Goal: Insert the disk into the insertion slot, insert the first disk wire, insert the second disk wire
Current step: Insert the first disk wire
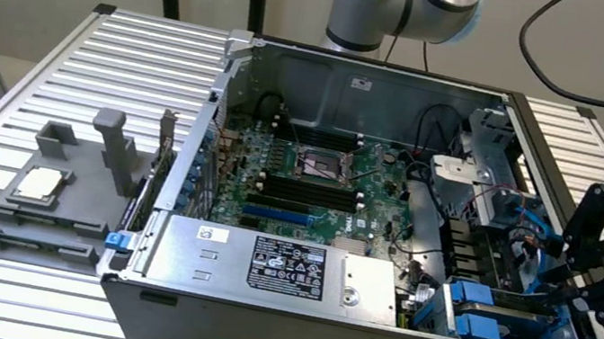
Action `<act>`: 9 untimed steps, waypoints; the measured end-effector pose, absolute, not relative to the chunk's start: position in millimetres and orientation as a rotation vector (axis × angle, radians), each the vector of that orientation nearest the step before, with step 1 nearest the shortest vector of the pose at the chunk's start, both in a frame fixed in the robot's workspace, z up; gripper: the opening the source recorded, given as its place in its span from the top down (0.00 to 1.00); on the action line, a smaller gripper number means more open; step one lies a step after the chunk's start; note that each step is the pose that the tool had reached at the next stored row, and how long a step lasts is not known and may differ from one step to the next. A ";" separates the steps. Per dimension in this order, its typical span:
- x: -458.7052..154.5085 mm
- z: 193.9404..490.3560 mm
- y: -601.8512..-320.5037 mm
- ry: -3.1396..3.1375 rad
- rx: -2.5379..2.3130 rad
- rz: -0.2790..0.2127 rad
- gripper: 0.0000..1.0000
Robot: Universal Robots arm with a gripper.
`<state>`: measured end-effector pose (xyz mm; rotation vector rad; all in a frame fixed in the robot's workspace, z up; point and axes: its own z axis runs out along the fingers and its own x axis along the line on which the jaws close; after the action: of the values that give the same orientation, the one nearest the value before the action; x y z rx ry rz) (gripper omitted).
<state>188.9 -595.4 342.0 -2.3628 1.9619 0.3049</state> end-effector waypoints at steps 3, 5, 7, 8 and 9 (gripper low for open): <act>188.8 341.6 -595.4 1.945 -2.370 0.311 0.73; 188.1 341.4 -595.4 1.943 -2.370 0.313 0.75; 185.2 341.5 -595.4 1.942 -2.370 0.313 0.82; 182.8 341.6 -595.4 1.942 -2.370 0.313 0.84; 179.9 341.9 -595.4 1.942 -2.370 0.313 0.84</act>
<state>179.9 -595.4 341.9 -2.3704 1.9421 0.3128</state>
